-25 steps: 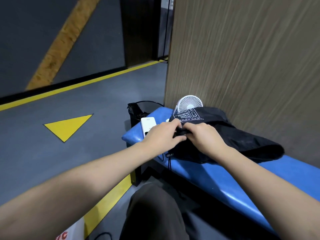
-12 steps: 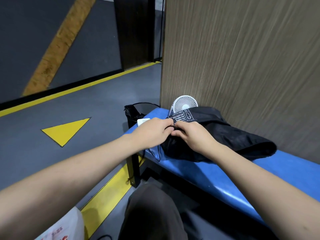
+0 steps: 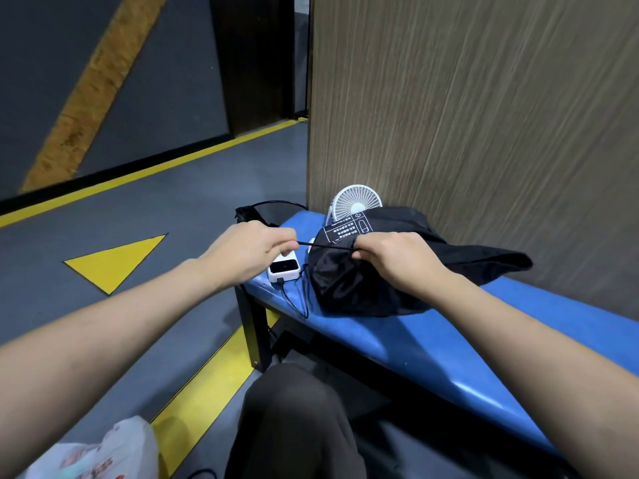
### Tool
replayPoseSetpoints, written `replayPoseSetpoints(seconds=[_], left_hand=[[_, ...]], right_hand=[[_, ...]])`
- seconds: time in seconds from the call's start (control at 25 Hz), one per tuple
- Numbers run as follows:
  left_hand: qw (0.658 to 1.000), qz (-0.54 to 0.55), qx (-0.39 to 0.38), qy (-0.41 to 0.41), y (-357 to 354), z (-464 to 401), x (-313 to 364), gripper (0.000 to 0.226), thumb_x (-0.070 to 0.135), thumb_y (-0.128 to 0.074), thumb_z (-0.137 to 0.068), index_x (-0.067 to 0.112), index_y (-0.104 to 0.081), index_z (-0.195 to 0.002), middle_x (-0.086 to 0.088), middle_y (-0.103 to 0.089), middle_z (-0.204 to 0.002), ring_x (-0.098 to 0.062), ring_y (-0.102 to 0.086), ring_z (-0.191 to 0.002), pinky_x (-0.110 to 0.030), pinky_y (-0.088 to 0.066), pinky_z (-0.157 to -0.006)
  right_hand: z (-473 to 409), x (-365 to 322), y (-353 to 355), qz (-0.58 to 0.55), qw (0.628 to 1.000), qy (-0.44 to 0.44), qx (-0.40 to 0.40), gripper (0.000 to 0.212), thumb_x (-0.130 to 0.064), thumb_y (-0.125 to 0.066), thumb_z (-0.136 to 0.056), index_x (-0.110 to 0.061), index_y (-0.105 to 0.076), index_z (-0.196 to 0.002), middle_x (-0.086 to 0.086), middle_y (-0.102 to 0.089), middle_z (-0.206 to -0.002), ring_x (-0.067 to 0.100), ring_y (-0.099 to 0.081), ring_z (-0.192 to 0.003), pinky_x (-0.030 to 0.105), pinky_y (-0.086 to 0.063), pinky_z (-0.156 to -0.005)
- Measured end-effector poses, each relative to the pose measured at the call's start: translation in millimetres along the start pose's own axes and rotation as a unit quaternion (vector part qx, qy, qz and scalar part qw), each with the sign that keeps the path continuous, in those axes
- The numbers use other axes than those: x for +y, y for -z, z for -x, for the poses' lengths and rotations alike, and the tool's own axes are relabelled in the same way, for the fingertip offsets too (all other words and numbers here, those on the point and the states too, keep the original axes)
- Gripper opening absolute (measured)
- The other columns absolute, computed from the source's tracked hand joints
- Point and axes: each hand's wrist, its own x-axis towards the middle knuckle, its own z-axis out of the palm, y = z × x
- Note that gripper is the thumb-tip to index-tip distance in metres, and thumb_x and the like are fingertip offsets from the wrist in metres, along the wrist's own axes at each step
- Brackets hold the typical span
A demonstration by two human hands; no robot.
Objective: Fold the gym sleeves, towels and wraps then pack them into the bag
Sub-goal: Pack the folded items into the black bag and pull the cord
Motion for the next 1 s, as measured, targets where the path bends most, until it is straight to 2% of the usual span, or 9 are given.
replayPoseSetpoints(seconds=[0.12, 0.28, 0.4, 0.56, 0.64, 0.72, 1.0], left_hand=[[1.0, 0.009, 0.011, 0.022, -1.0, 6.7, -15.1, 0.03, 0.045, -0.04, -0.103, 0.025, -0.054, -0.085, 0.001, -0.049, -0.058, -0.024, -0.051, -0.064, -0.031, -0.034, -0.054], [0.998, -0.01, 0.022, 0.05, 3.4, 10.1, -34.1, 0.032, 0.047, -0.039, -0.101, 0.026, -0.057, -0.085, 0.003, -0.058, -0.063, -0.022, -0.052, -0.064, -0.032, -0.035, -0.057], [0.997, 0.0, 0.03, 0.077, 9.4, 13.2, -47.3, 0.029, 0.042, -0.044, -0.101, 0.03, -0.052, -0.077, 0.007, -0.046, -0.051, -0.009, -0.046, -0.056, -0.029, -0.031, -0.053], [0.993, 0.02, 0.016, 0.118, 0.1, 20.2, -65.4, 0.031, 0.047, -0.043, -0.1, 0.028, -0.054, -0.077, 0.006, -0.053, -0.058, -0.016, -0.051, -0.062, -0.032, -0.034, -0.057], [0.992, 0.036, 0.013, 0.122, -13.2, 19.1, -61.8, 0.031, 0.044, -0.044, -0.101, 0.027, -0.055, -0.077, 0.009, -0.053, -0.059, -0.013, -0.051, -0.062, -0.03, -0.033, -0.056], [0.992, 0.039, 0.014, 0.116, -24.5, 16.0, -55.0, 0.031, 0.044, -0.043, -0.102, 0.026, -0.056, -0.079, 0.004, -0.055, -0.059, -0.018, -0.054, -0.063, -0.031, -0.035, -0.056], [0.992, 0.041, 0.011, 0.116, -33.1, 8.2, -50.7, 0.031, 0.044, -0.042, -0.102, 0.029, -0.052, -0.076, 0.002, -0.056, -0.06, -0.02, -0.055, -0.062, -0.031, -0.034, -0.055]], right_hand=[[5.3, 14.7, 3.7, 0.028, 1.0, 0.001, 0.007, 0.024, -0.04, -0.048, -0.098, -0.019, -0.058, -0.091, -0.005, -0.069, -0.092, 0.027, -0.067, -0.089, 0.039, -0.049, -0.063], [13.7, 38.5, 8.5, 0.069, 0.998, -0.015, 0.004, 0.021, -0.036, -0.05, -0.099, -0.018, -0.057, -0.09, -0.001, -0.068, -0.089, 0.032, -0.066, -0.085, 0.037, -0.043, -0.063], [25.0, 62.0, 12.5, 0.069, 0.997, -0.039, 0.006, 0.018, -0.03, -0.054, -0.099, -0.016, -0.056, -0.087, 0.0, -0.068, -0.087, 0.033, -0.066, -0.083, 0.038, -0.047, -0.069], [36.2, 75.1, 7.1, 0.068, 0.996, -0.053, 0.01, 0.018, -0.026, -0.055, -0.099, -0.016, -0.054, -0.084, 0.0, -0.067, -0.084, 0.031, -0.065, -0.082, 0.036, -0.04, -0.069], [37.0, 73.4, 1.2, 0.06, 0.995, -0.076, 0.015, 0.019, -0.028, -0.053, -0.1, -0.016, -0.054, -0.085, 0.001, -0.068, -0.085, 0.033, -0.064, -0.083, 0.033, -0.033, -0.065], [36.2, 70.7, -1.4, 0.049, 0.993, -0.101, 0.023, 0.019, -0.029, -0.052, -0.1, -0.016, -0.056, -0.087, 0.002, -0.069, -0.086, 0.036, -0.063, -0.082, 0.031, -0.028, -0.065], [39.8, 67.4, 1.7, 0.042, 0.991, -0.119, 0.033, 0.019, -0.028, -0.052, -0.099, -0.015, -0.055, -0.087, 0.003, -0.069, -0.084, 0.037, -0.061, -0.08, 0.033, -0.027, -0.062]])
